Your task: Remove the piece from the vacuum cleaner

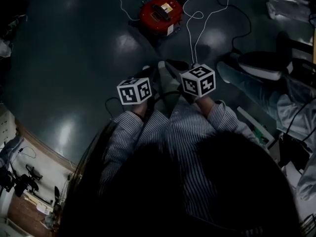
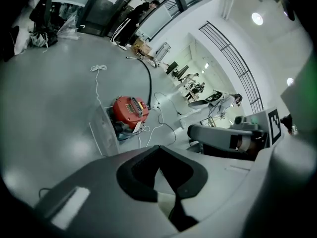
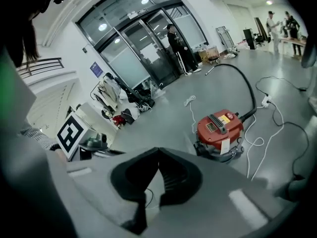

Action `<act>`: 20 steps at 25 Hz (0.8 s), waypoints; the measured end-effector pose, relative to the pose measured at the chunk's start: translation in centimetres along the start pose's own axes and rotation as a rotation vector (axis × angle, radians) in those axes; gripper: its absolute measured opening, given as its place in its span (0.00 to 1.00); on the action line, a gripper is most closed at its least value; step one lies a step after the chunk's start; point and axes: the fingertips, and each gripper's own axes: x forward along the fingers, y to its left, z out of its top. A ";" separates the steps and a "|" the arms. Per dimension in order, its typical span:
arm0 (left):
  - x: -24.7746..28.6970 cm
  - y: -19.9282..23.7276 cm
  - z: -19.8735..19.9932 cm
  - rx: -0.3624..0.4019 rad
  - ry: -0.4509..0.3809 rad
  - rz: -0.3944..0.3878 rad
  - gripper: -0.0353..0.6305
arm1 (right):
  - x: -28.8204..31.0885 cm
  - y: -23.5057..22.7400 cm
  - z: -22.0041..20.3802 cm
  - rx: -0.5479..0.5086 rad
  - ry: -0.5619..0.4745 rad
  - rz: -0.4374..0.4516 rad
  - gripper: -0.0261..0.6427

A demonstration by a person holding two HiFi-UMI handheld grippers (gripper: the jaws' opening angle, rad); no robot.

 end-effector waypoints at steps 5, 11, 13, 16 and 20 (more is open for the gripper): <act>3.0 1.7 -0.2 -0.040 0.033 0.036 0.06 | 2.4 -2.4 -1.2 0.035 0.051 0.000 0.04; 7.5 4.6 -1.7 -0.104 0.034 0.060 0.06 | 5.5 -6.3 -2.8 -0.011 0.088 -0.019 0.04; 9.3 5.8 -2.4 -0.122 0.033 0.052 0.06 | 7.0 -8.0 -3.4 0.001 0.084 -0.026 0.04; 12.2 8.1 -4.1 -0.122 0.046 0.050 0.06 | 9.1 -10.8 -5.1 0.035 0.080 -0.047 0.04; 15.3 11.5 -6.9 -0.168 0.051 0.067 0.06 | 11.1 -14.0 -8.9 0.102 0.091 -0.077 0.04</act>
